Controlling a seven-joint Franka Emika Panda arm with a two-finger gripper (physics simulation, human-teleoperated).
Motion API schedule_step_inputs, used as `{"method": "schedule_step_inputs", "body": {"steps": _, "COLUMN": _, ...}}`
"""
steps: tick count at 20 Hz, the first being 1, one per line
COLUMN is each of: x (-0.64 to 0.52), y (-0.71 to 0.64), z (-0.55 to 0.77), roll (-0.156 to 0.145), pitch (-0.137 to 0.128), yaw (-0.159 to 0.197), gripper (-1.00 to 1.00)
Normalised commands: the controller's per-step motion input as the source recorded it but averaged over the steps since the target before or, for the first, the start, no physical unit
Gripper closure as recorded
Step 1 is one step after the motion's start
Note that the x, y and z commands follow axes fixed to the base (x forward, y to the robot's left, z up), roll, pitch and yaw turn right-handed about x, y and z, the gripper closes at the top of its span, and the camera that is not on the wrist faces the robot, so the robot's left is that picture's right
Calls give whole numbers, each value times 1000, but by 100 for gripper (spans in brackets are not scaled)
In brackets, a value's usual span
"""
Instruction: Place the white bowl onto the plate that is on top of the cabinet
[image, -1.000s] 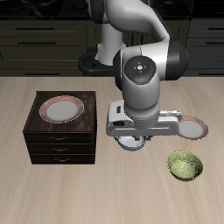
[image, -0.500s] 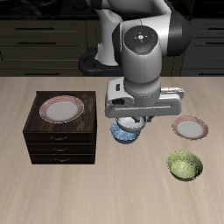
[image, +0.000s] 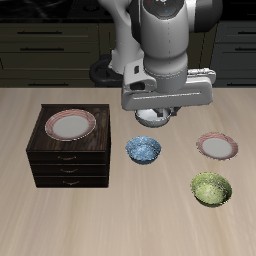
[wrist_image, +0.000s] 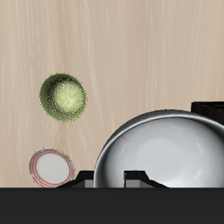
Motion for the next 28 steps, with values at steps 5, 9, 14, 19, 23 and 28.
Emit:
{"method": "schedule_step_inputs", "body": {"steps": 5, "x": -137, "y": -11, "z": 316, "roll": -3, "pitch": -44, "yaw": 4, "gripper": 100}}
{"method": "schedule_step_inputs", "body": {"steps": 9, "x": -87, "y": -153, "z": 110, "roll": -37, "pitch": -5, "yaw": -12, "gripper": 100}}
{"method": "schedule_step_inputs", "body": {"steps": 14, "x": -358, "y": -261, "z": 164, "roll": -30, "pitch": -13, "yaw": 17, "gripper": 100}}
{"method": "schedule_step_inputs", "body": {"steps": 19, "x": -336, "y": -209, "z": 110, "roll": 13, "pitch": -7, "yaw": 41, "gripper": 100}}
{"method": "schedule_step_inputs", "body": {"steps": 23, "x": -227, "y": -269, "z": 44, "roll": 11, "pitch": 13, "yaw": 3, "gripper": 100}}
{"method": "schedule_step_inputs", "body": {"steps": 28, "x": -193, "y": -461, "z": 182, "roll": -3, "pitch": -37, "yaw": -14, "gripper": 100}}
